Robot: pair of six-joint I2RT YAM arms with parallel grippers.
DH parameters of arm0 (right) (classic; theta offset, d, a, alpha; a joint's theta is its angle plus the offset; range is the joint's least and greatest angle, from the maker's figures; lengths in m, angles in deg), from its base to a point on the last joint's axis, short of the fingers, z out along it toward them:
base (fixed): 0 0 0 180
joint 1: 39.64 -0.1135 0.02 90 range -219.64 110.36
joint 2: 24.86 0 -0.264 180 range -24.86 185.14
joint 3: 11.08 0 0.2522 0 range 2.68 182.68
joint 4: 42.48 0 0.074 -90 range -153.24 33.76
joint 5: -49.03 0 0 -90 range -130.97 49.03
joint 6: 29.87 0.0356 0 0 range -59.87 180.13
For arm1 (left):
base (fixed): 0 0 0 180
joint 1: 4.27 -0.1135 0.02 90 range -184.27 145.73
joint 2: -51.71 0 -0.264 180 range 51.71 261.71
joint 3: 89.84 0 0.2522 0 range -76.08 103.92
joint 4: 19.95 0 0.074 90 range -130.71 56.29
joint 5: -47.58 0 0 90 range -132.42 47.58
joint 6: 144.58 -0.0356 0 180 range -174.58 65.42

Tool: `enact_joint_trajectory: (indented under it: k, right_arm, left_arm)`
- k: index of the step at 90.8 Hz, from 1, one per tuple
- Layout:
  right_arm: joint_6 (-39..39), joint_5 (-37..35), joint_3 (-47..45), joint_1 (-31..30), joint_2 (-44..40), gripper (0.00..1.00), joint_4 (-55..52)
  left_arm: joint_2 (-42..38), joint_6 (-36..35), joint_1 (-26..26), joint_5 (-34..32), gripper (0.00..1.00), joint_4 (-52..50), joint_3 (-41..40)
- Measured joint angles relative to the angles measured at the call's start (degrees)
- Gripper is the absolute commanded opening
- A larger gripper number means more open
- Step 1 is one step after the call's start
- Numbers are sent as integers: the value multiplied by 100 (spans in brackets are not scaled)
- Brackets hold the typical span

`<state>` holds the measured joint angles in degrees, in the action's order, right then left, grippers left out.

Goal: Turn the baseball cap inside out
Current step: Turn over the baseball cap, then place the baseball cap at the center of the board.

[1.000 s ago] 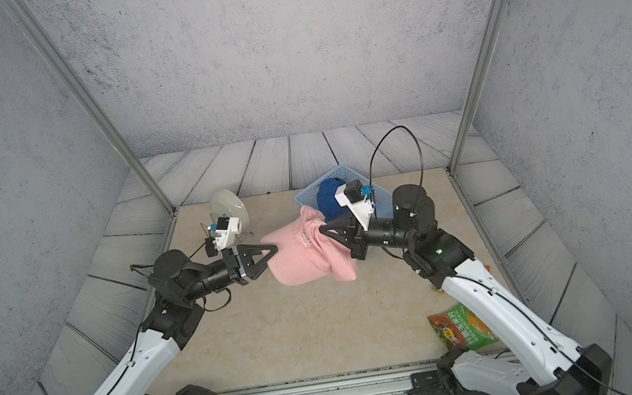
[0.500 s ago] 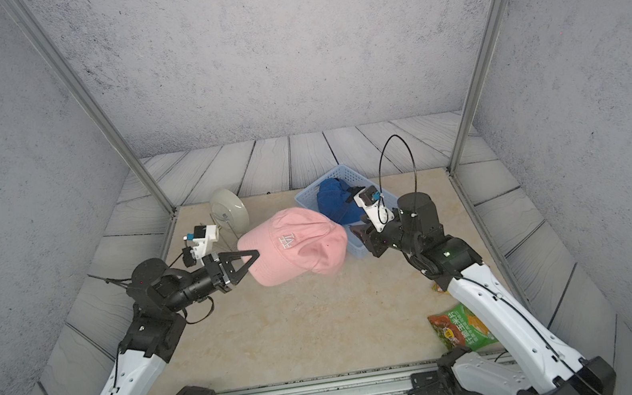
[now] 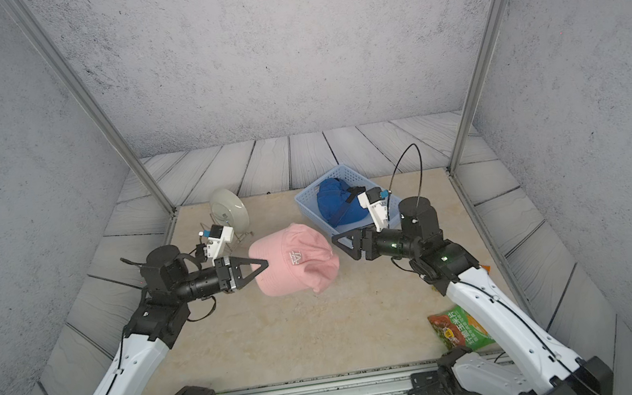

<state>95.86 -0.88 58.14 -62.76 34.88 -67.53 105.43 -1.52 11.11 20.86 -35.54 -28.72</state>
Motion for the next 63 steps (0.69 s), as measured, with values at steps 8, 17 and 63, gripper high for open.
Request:
enact_joint_trajectory:
  k: [8, 17, 63]
  right_arm:
    - [468, 155, -245, -7, 131, 68, 98]
    - [835, 313, -404, -7, 328, 67, 223]
    - [1521, 807, -501, -61, 931, 47, 1187]
  left_arm:
    - [44, -13, 0, 83, 0, 87, 2]
    - [46, -7, 0, 164, 0, 177, 9]
    - [44, 111, 0, 310, 0, 420, 7]
